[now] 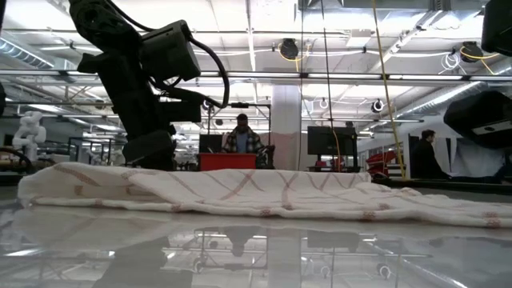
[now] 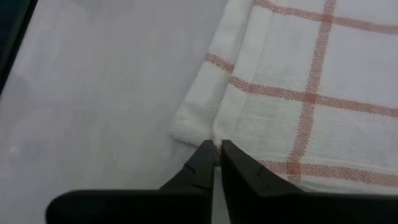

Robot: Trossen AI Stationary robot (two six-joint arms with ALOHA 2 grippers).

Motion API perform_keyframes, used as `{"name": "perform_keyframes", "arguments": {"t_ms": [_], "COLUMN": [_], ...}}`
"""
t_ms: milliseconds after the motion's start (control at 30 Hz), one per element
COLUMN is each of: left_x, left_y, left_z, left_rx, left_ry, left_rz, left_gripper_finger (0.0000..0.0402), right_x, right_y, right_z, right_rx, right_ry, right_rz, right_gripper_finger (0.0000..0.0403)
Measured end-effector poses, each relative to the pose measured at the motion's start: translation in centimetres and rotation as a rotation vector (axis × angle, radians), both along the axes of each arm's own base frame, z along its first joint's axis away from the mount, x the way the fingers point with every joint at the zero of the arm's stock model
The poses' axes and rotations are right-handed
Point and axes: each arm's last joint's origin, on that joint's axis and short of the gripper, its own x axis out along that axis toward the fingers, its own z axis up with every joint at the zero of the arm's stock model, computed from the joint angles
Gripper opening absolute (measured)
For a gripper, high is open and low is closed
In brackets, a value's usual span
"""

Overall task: Roll towel
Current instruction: Fold the white checkered towel

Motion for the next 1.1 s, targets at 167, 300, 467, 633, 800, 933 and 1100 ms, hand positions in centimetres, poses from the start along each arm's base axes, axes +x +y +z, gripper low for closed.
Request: {"name": "perform_keyframes", "arguments": {"t_ms": [167, 300, 467, 633, 800, 933, 1100], "left_x": [0.0, 0.0, 0.4, 0.6, 1.6, 1.8, 2.2], "left_y": [0.0, 0.0, -0.5, -2.7, -5.8, -6.3, -3.0], "left_z": [0.0, 0.2, 3.8, 7.2, 7.4, 5.2, 3.6], "left_rx": [0.0, 0.014, -0.023, -0.002, -0.054, 0.081, 0.305], "left_ry": [0.0, -0.001, -0.108, -0.288, -0.407, -0.3, -0.169], "left_rz": [0.0, 0.005, -0.024, -0.165, -0.349, -0.314, -0.208], "left_gripper_finger": [0.0066, 0.0066, 0.0066, 0.0066, 0.0066, 0.0066, 0.0066], "right_x": [0.2, 0.2, 0.2, 0.4, 0.9, 0.9, 0.5], "right_y": [-0.4, -0.5, -0.7, -0.7, -0.5, -0.4, 0.0], "right_z": [0.3, 1.2, 1.7, 2.7, 3.6, 3.6, 3.6], "right_rx": [0.073, 0.1, 0.113, 0.134, 0.179, 0.199, 0.224], "right_ry": [0.048, 0.035, 0.022, 0.004, -0.025, -0.019, 0.0], "right_rz": [-0.012, -0.019, -0.021, -0.034, -0.058, -0.08, -0.063], "right_gripper_finger": [0.002, 0.0013, 0.001, 0.0009, 0.0009, 0.0009, 0.0009]}}
